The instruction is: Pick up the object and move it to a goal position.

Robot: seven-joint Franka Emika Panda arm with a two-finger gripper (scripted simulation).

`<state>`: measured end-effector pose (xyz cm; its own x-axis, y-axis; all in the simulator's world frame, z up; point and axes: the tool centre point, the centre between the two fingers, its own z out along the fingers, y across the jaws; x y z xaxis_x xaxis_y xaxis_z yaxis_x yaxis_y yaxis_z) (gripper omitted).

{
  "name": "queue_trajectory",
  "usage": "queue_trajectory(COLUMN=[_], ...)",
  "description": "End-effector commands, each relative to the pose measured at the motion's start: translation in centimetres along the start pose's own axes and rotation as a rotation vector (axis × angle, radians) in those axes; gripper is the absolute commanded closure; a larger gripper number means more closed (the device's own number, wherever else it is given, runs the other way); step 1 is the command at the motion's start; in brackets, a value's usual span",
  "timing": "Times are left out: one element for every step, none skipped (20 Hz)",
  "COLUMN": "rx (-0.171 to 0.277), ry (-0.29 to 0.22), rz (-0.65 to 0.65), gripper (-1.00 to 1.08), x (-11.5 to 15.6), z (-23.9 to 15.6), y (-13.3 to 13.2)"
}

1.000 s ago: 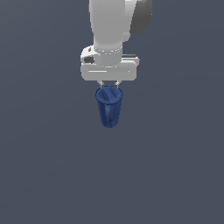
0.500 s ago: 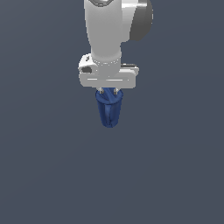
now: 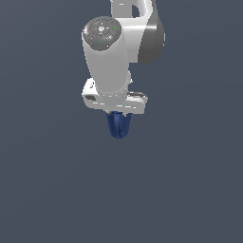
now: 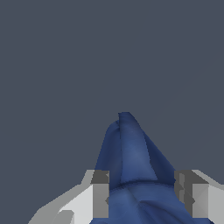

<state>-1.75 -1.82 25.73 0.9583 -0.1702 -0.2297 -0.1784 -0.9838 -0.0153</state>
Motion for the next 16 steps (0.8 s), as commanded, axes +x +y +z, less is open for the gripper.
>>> queue_trajectory(rx=[0.003,0.004,0.005,0.006,0.007,0.007,0.008,0.008,0.008,0.009,0.009,0.009,0.009,0.009,0.009,0.009], ry=[-0.029,-0.038,-0.048,-0.056,-0.064,-0.071,-0.077,-0.083,-0.088,-0.093,-0.096,-0.099,-0.102,-0.104,-0.105,-0.105], rz=[0.024,0.032,0.039,0.046,0.052,0.058,0.063,0.068,0.072,0.075,0.078,0.081,0.082,0.084,0.085,0.085], gripper=[-0.20,-0.20,-0.20,-0.20,-0.20,-0.20,-0.20,-0.20,-0.20,-0.20,-0.20,-0.20,-0.20,-0.20,-0.20,-0.20], x=[1.0,1.3,1.6,1.9,2.1,2.4,2.6,2.7,2.9,3.0,3.1,3.2,3.3,3.3,3.4,3.4], z=[0.7,1.0,1.3,1.5,1.7,2.0,2.2,2.3,2.5,2.6,2.8,2.9,2.9,3.0,3.0,3.0], y=[0.0,0.0,-0.1,-0.1,-0.1,-0.1,-0.1,-0.1,-0.1,-0.1,-0.1,-0.1,-0.1,-0.1,-0.1,-0.1])
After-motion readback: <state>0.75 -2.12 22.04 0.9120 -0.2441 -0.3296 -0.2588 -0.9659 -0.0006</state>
